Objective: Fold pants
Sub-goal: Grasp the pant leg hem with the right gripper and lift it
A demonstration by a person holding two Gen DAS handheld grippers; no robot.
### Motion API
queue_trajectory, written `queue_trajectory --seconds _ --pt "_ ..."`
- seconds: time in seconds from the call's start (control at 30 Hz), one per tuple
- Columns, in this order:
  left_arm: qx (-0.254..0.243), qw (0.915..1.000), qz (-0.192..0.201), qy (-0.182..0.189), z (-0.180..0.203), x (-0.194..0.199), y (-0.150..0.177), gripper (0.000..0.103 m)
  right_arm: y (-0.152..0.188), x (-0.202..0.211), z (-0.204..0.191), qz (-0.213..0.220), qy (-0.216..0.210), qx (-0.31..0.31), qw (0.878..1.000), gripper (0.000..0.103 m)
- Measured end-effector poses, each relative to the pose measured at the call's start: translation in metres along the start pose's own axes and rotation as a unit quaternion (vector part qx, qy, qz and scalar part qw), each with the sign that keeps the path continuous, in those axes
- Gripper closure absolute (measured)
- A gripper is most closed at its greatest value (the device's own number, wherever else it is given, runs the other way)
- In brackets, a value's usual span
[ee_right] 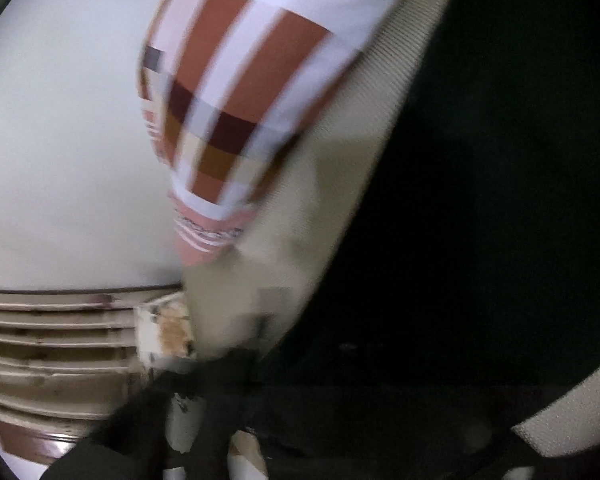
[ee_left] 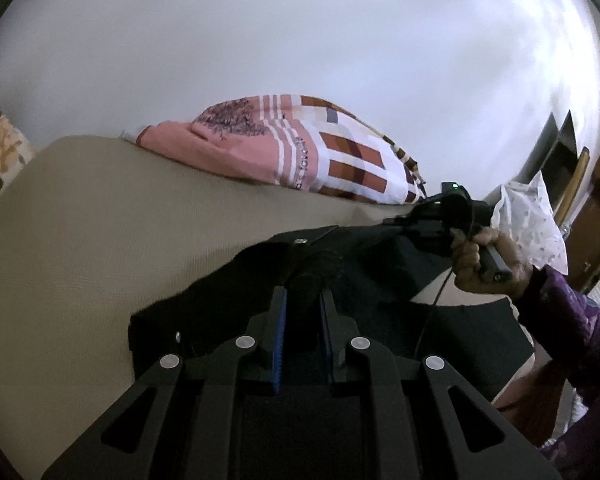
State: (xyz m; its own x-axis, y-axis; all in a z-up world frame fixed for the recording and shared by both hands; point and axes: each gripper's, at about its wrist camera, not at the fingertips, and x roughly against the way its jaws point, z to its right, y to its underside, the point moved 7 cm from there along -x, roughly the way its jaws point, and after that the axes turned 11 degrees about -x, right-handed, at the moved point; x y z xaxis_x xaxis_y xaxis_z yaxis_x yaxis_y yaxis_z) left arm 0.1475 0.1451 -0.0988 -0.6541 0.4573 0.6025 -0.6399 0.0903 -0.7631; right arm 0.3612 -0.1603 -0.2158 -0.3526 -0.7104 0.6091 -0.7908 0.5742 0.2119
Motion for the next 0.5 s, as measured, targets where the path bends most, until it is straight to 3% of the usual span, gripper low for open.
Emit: queue_trajectory --seconds 0.27,0.5 --pt "0.005 0.9996 -0.027 -0.008 0.003 0.021 0.021 0.088 0.061 0.043 0.008 0.046 0.000 0.054 0.997 0.096" --pt "0.019 0.9978 -0.060 -0.019 0.012 0.044 0.063 0.088 0.132 0.079 0.050 0.043 -0.006 0.045 0.998 0.097"
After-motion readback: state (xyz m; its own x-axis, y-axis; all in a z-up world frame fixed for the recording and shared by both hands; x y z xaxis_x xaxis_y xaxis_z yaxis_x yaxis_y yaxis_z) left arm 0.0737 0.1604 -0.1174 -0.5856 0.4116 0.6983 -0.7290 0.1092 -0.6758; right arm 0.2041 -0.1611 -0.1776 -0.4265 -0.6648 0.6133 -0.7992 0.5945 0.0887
